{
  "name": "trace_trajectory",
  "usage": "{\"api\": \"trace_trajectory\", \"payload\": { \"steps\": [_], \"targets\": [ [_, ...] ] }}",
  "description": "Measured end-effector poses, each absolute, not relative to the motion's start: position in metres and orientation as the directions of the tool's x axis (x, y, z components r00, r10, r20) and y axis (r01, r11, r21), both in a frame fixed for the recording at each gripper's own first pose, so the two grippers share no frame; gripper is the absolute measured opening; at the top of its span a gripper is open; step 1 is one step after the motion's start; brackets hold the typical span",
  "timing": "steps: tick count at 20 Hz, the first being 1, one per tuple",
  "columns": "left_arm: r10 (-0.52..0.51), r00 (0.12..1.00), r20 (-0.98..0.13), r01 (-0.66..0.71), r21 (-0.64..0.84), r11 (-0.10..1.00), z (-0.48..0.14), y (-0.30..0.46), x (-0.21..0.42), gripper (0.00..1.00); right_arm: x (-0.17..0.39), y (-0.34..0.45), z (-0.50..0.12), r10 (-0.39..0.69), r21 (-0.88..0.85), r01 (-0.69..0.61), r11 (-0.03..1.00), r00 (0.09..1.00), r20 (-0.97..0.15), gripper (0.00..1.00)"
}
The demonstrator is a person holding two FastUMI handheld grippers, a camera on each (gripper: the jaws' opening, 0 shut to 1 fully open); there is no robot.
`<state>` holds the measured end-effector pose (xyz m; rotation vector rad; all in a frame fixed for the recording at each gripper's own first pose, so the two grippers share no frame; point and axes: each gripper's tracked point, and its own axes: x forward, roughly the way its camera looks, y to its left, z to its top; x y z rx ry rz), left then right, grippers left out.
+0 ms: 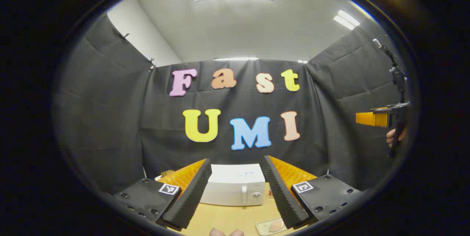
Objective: Open the microwave oven with the left hand, put the food in, and close the microwave oven.
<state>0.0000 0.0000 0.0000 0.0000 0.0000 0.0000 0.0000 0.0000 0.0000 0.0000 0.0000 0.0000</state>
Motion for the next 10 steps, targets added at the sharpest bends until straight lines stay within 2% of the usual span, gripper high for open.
{"api": "trace_trajectory", "payload": {
  "steps": [10],
  "targets": [
    [0.017, 0.999, -0.038, -0.016, 0.016, 1.000, -0.011, -0.030, 0.015, 0.97, 0.005, -0.004, -0.004, 0.082, -0.064, -0.082, 0.995, 0.997, -0.001, 0.95]
  ]
}}
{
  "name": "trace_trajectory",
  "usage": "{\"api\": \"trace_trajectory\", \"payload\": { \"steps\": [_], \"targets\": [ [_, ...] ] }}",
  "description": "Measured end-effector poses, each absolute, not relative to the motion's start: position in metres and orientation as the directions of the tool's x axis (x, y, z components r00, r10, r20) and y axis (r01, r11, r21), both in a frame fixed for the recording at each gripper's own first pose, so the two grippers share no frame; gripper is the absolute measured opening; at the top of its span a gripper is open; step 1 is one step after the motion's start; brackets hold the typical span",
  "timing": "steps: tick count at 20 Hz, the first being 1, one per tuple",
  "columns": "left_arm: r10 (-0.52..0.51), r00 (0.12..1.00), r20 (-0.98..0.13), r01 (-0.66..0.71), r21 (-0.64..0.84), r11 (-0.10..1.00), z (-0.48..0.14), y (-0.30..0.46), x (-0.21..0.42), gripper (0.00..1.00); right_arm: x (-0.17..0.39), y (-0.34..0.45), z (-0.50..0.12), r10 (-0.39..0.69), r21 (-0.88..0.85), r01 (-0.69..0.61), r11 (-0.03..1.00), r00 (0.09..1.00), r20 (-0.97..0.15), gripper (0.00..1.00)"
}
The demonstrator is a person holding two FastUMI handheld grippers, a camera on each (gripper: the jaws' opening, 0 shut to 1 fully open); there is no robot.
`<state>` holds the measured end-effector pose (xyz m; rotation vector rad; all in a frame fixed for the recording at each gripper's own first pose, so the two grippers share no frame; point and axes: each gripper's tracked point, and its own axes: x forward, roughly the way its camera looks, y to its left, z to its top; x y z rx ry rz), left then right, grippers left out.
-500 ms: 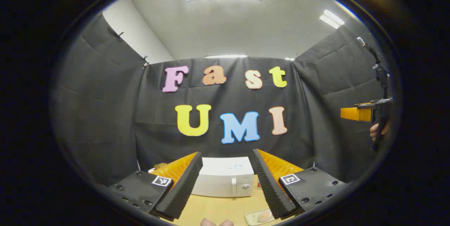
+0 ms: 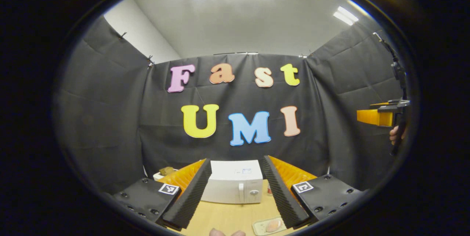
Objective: Open the microwave oven with the left hand, put the food in, and close the microwave oven.
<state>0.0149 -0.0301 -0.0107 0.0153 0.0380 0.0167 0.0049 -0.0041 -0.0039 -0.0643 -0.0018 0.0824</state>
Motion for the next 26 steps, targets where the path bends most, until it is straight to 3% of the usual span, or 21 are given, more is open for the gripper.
{"api": "trace_trajectory", "payload": {
  "steps": [10, 14, 24, 26],
  "targets": [
    [0.049, 0.997, -0.063, -0.046, 0.048, 0.998, -0.030, -0.069, 0.023, 0.97, 0.017, -0.025, -0.013, 0.160, 0.007, -0.160, 0.987, 0.987, -0.004, 0.95],
    [0.039, 0.990, -0.135, -0.034, 0.043, 0.998, -0.087, -0.063, 0.055, 0.94, 0.026, -0.024, -0.017, 0.142, 0.014, -0.141, 0.990, 0.990, -0.026, 0.95],
    [-0.040, 0.952, -0.304, 0.055, 0.041, 0.998, -0.278, -0.050, 0.165, 1.00, 0.080, -0.002, -0.016, -0.008, -0.078, 0.003, 0.997, 0.998, -0.062, 0.95],
    [-0.064, 0.940, -0.335, 0.082, 0.039, 0.996, -0.314, -0.052, 0.187, 0.95, 0.091, 0.001, -0.018, -0.037, -0.102, 0.029, 0.994, 0.996, -0.078, 0.95]
  ]
}}
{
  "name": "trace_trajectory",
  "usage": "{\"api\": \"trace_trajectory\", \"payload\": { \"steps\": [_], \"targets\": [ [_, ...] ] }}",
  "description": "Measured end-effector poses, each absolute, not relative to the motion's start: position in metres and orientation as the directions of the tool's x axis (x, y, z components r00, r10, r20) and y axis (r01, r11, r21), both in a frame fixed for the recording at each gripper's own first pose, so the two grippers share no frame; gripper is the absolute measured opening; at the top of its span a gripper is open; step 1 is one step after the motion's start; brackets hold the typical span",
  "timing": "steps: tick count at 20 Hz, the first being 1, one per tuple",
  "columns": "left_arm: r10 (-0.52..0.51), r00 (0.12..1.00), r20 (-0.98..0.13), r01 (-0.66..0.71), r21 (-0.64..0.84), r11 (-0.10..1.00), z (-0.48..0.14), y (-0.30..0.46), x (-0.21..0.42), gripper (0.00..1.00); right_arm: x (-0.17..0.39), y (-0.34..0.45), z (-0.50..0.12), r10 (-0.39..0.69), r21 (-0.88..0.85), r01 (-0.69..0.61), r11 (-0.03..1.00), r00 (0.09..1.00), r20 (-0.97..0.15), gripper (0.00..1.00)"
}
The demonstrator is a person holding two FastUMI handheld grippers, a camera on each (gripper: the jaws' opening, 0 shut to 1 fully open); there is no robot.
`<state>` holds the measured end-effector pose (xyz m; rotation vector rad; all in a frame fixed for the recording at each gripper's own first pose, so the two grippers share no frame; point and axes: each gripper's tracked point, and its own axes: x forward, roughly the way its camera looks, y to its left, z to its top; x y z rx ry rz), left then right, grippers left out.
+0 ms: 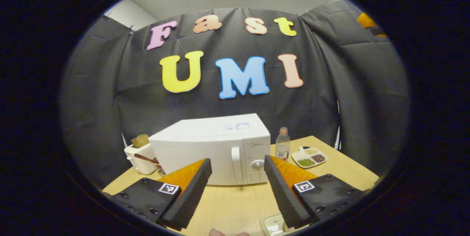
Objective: Open the microwave oven with the left hand, put the food in, and close the microwave oven.
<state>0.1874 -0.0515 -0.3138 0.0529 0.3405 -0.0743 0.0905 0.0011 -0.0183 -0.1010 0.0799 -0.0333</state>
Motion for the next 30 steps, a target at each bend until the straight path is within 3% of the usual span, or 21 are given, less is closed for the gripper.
{"api": "trace_trajectory", "payload": {
  "steps": [1, 4, 5, 6, 13, 14, 17, 19, 20, 22, 30],
  "targets": [
    [-0.078, 0.932, -0.353, 0.096, 0.036, 0.995, -0.331, -0.052, 0.198, 1.00, 0.097, 0.002, -0.019, -0.056, -0.116, 0.046, 0.992, 0.995, -0.083, 0.95],
    [-0.107, 0.912, -0.397, 0.116, 0.000, 0.993, -0.375, -0.051, 0.231, 1.00, 0.108, 0.004, -0.029, -0.099, -0.157, 0.081, 0.984, 0.988, -0.115, 0.95],
    [-0.107, 0.906, -0.410, 0.112, -0.012, 0.994, -0.386, -0.050, 0.241, 0.92, 0.111, 0.004, -0.032, -0.111, -0.168, 0.089, 0.982, 0.986, -0.127, 0.95],
    [-0.101, 0.901, -0.422, 0.104, -0.015, 0.994, -0.400, -0.046, 0.250, 0.98, 0.114, 0.003, -0.036, -0.125, -0.178, 0.100, 0.979, 0.982, -0.138, 0.95],
    [-0.124, 0.872, -0.475, 0.112, -0.053, 0.992, -0.458, -0.048, 0.295, 0.91, 0.122, -0.002, -0.049, -0.205, -0.234, 0.160, 0.959, 0.962, -0.182, 0.95],
    [-0.126, 0.869, -0.478, 0.116, -0.049, 0.992, -0.463, -0.048, 0.299, 0.83, 0.122, -0.002, -0.050, -0.211, -0.240, 0.163, 0.957, 0.960, -0.185, 0.95],
    [-0.131, 0.869, -0.478, 0.124, -0.046, 0.991, -0.473, -0.054, 0.314, 0.75, 0.122, -0.002, -0.058, -0.218, -0.241, 0.166, 0.956, 0.953, -0.209, 0.95],
    [-0.150, 0.858, -0.492, 0.143, -0.052, 0.988, -0.482, -0.060, 0.324, 0.64, 0.120, 0.001, -0.059, -0.215, -0.232, 0.163, 0.959, 0.952, -0.218, 0.95],
    [-0.154, 0.840, -0.520, 0.134, -0.075, 0.988, -0.490, -0.062, 0.322, 0.47, 0.119, 0.002, -0.059, -0.213, -0.229, 0.163, 0.960, 0.953, -0.217, 0.95],
    [-0.154, 0.839, -0.522, 0.114, -0.107, 0.988, -0.492, -0.063, 0.322, 0.35, 0.115, 0.002, -0.055, -0.218, -0.233, 0.170, 0.958, 0.955, -0.203, 0.95],
    [-0.171, 0.838, -0.519, 0.136, -0.105, 0.985, -0.493, -0.063, 0.317, 0.14, 0.083, 0.008, -0.051, -0.199, -0.166, 0.168, 0.972, 0.960, -0.195, 0.95]
  ]
}}
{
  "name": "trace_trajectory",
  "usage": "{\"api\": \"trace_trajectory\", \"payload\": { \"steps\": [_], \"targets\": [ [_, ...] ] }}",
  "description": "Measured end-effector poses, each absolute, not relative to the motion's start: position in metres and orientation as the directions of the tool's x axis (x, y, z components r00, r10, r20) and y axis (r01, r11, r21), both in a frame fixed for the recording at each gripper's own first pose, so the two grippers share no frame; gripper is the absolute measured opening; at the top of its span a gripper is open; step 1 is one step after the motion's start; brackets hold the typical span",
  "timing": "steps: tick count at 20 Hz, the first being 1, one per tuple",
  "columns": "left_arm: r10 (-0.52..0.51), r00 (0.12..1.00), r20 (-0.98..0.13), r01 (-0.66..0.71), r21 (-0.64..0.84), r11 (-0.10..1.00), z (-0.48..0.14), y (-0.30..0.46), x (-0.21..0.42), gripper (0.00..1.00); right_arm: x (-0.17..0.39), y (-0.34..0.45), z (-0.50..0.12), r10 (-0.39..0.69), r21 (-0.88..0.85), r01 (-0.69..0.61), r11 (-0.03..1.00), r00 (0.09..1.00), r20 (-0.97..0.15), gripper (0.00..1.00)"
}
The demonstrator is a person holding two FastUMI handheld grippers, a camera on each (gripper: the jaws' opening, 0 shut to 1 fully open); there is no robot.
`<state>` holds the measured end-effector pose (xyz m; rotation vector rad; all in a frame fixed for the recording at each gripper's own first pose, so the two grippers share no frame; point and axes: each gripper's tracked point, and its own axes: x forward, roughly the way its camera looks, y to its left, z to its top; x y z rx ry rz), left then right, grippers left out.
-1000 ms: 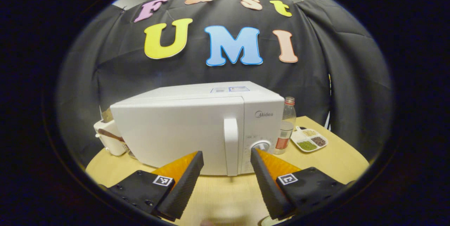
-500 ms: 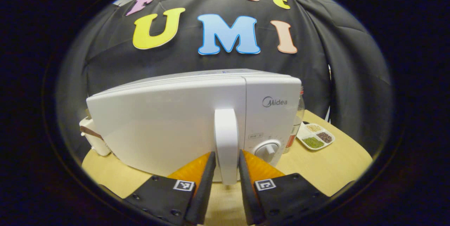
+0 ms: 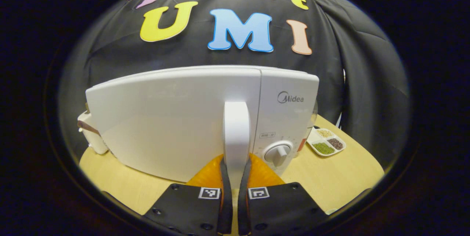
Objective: Open the microwave oven with the left hand, put the food in, and close the microwave oven.
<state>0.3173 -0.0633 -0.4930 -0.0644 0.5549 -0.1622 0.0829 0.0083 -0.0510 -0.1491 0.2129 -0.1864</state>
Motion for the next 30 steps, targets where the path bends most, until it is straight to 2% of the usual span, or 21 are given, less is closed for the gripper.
{"api": "trace_trajectory", "payload": {
  "steps": [2, 9, 14, 15, 19, 20, 25, 27, 30],
  "targets": [
    [-0.174, 0.837, -0.519, 0.137, -0.108, 0.985, -0.493, -0.063, 0.316, 0.12, 0.072, 0.008, -0.049, -0.198, -0.147, 0.172, 0.974, 0.962, -0.190, 0.95],
    [-0.189, 0.836, -0.516, 0.185, -0.059, 0.981, -0.491, -0.063, 0.316, 0.12, 0.036, 0.001, -0.048, -0.221, -0.133, 0.198, 0.971, 0.957, -0.190, 0.95],
    [-0.194, 0.820, -0.539, 0.182, -0.077, 0.980, -0.491, -0.064, 0.314, 0.11, 0.015, -0.003, -0.046, -0.242, -0.123, 0.221, 0.967, 0.952, -0.188, 0.95],
    [-0.192, 0.810, -0.553, 0.174, -0.086, 0.981, -0.493, -0.062, 0.303, 0.11, 0.013, -0.003, -0.046, -0.244, -0.115, 0.226, 0.967, 0.952, -0.187, 0.95],
    [-0.188, 0.846, -0.499, 0.190, -0.047, 0.981, -0.478, -0.037, 0.240, 0.11, 0.007, 0.002, -0.052, -0.232, -0.093, 0.218, 0.972, 0.954, -0.188, 0.95],
    [-0.195, 0.846, -0.496, 0.198, -0.047, 0.979, -0.475, -0.028, 0.221, 0.10, 0.006, 0.005, -0.054, -0.223, -0.094, 0.208, 0.974, 0.956, -0.192, 0.95],
    [-0.199, 0.830, -0.521, 0.216, -0.029, 0.976, -0.470, 0.007, 0.169, 0.13, -0.009, 0.021, -0.060, -0.149, -0.044, 0.143, 0.989, 0.969, -0.199, 0.95],
    [-0.168, 0.831, -0.530, 0.195, -0.004, 0.981, -0.466, 0.023, 0.150, 0.11, -0.022, 0.026, -0.057, -0.120, -0.026, 0.117, 0.993, 0.974, -0.192, 0.95],
    [-0.066, 0.815, -0.576, 0.100, 0.028, 0.995, -0.467, 0.061, 0.118, 0.11, -0.050, 0.030, -0.068, -0.083, -0.018, 0.081, 0.997, 0.973, -0.215, 0.94]
  ]
}}
